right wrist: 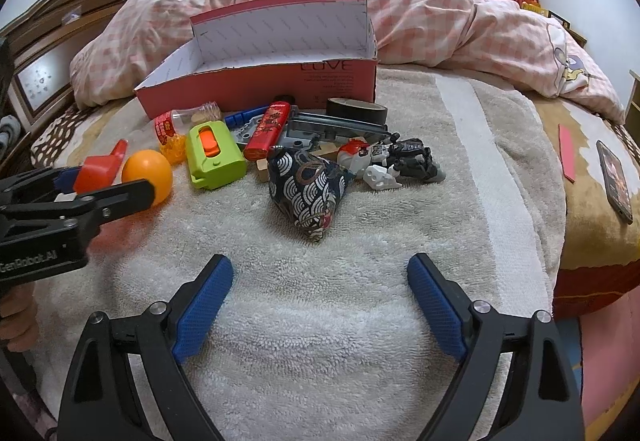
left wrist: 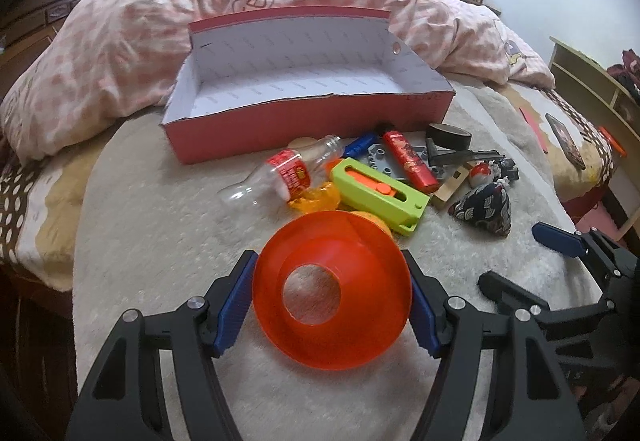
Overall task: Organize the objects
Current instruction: 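Grasp the orange funnel cup with the left tool while the right tool grasps the patterned pouch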
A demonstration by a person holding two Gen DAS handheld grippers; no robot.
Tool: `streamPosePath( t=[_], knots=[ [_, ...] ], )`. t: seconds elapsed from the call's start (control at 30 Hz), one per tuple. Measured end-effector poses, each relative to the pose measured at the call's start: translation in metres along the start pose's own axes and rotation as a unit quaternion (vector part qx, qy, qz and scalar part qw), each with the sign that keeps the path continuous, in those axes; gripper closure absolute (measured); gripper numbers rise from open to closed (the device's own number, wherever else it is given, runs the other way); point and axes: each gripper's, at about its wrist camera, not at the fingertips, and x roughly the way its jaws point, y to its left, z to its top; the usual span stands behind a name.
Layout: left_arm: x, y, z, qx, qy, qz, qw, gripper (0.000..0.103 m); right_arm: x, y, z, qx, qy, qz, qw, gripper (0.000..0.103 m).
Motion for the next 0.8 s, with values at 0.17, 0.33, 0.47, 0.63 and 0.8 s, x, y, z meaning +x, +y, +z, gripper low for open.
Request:
streamPosePath(
  t=[0.17,0.33,0.47,0.63,0.8],
  knots=[
    [-0.003,0.004,-0.004,-0.004,-0.001,-0.004,1.0,0.034,-0.001,0.0,-0.002,0.001,-0.008,0.002,1.0,0.011],
    [-0.008,0.007,-0.005,-0.008,-0.006,-0.01,0.9999,0.034,-0.004,-0.003,0.0,0.013,-0.012,0.009,1.0,0.014],
    [-0.007,0.008,-0.006,-0.007,-0.004,-0.016,0.9998,0.034,-0.004,-0.005,0.005,0.022,-0.015,0.018,0.999,0.016],
    [-0.005,0.005,-0.008,-0.006,0.005,-0.029,0.9996,0.034,0.0,-0.001,0.017,0.016,-0.016,0.019,1.0,0.019],
    [-0.005,0.002,-0.009,0.006,0.004,-0.026,0.9996,0.034,0.012,0.007,0.029,-0.001,-0.009,0.011,1.0,0.028]
  ],
)
